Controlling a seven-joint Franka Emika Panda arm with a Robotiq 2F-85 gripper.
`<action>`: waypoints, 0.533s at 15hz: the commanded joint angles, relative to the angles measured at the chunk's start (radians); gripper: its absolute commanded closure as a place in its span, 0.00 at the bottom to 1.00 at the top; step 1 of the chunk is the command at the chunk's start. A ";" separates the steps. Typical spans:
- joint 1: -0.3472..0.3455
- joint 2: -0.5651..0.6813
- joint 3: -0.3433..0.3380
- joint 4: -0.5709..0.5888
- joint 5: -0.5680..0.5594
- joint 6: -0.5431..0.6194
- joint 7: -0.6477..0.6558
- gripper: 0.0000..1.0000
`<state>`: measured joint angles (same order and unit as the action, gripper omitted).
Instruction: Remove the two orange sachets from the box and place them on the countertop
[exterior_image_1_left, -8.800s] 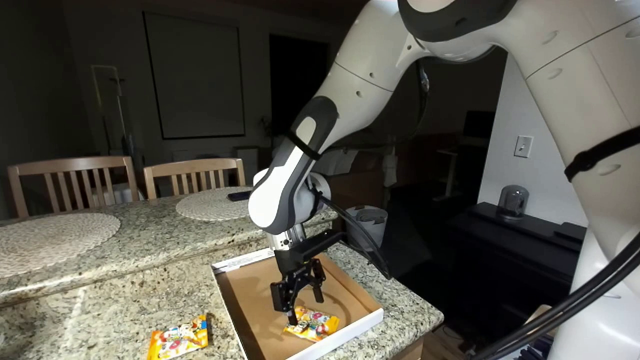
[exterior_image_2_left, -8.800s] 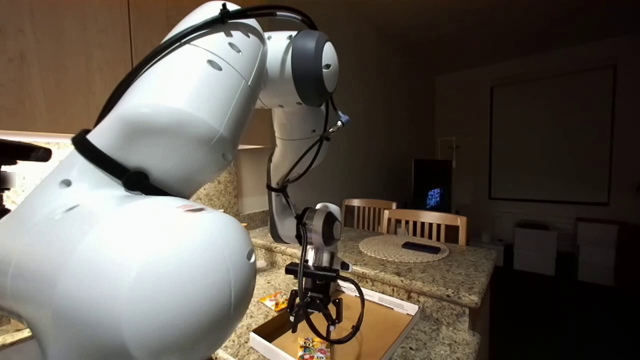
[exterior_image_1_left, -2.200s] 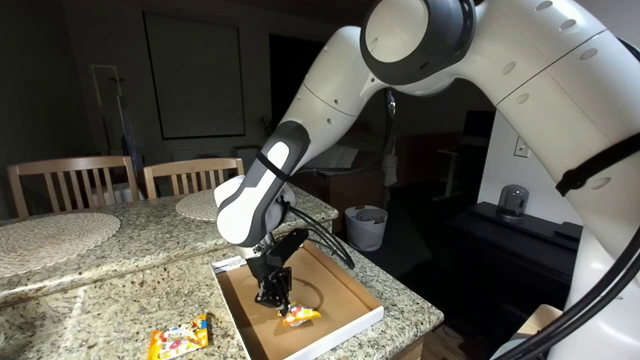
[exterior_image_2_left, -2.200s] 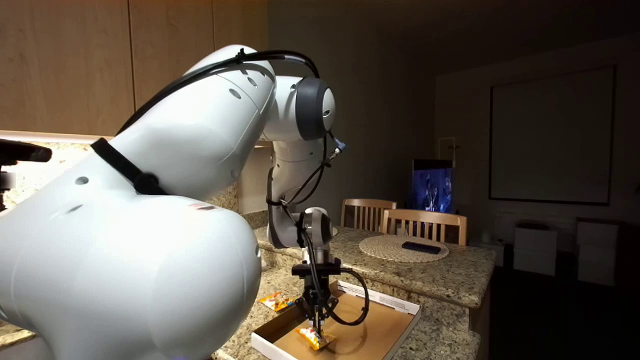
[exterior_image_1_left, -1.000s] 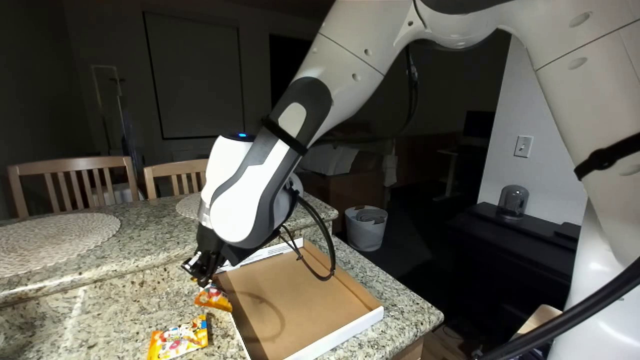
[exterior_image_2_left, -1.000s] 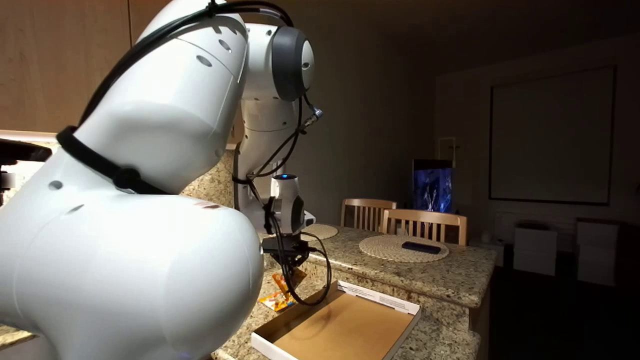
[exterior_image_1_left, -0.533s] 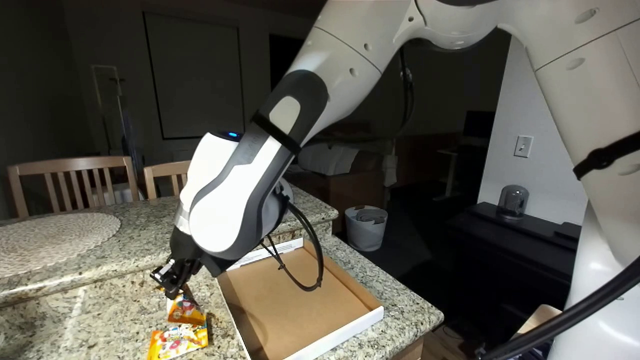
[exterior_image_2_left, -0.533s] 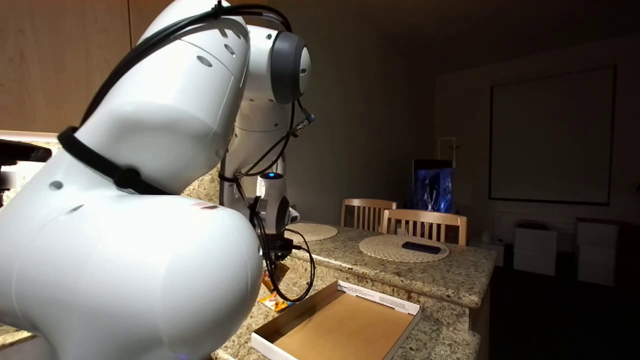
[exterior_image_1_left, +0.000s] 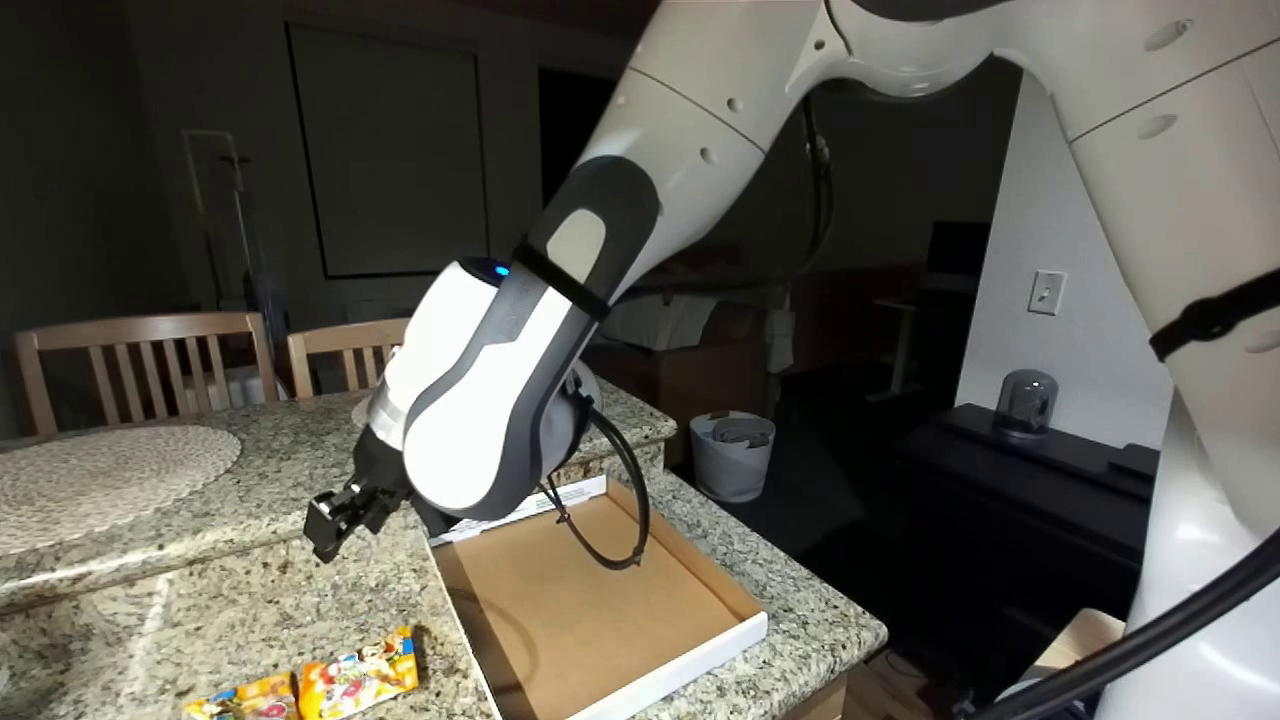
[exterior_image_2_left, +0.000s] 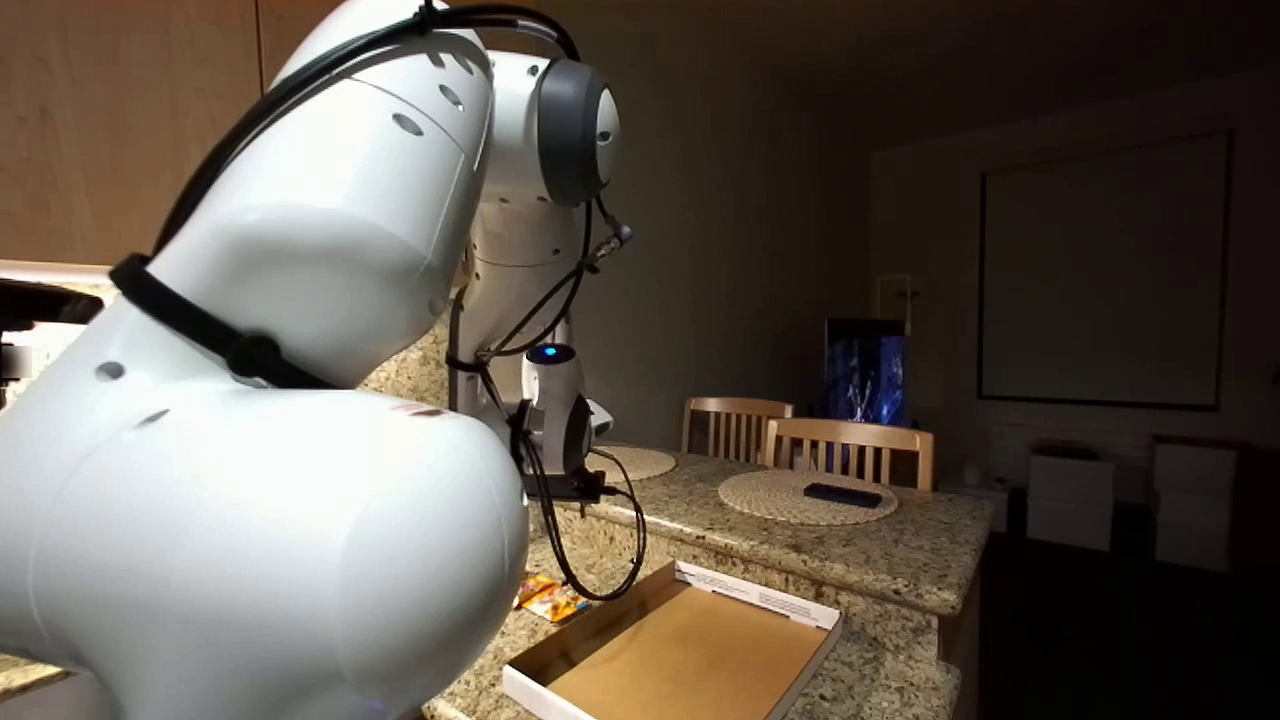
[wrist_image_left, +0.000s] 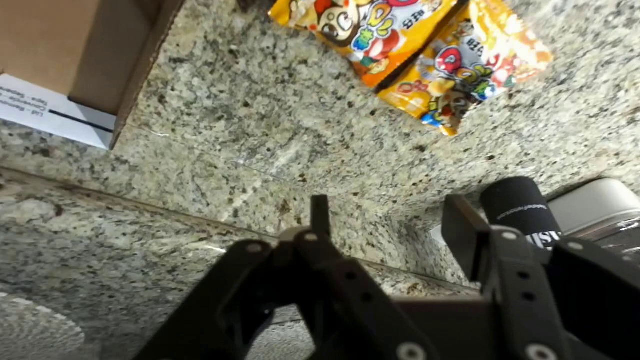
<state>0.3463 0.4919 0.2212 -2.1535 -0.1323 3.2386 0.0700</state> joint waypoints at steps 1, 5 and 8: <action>0.072 -0.049 -0.129 -0.056 0.021 0.025 0.034 0.07; 0.251 -0.080 -0.408 -0.080 0.041 -0.048 0.096 0.00; 0.420 -0.080 -0.656 -0.074 -0.014 -0.187 0.175 0.00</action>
<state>0.6077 0.4594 -0.2391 -2.1859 -0.1229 3.1686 0.1640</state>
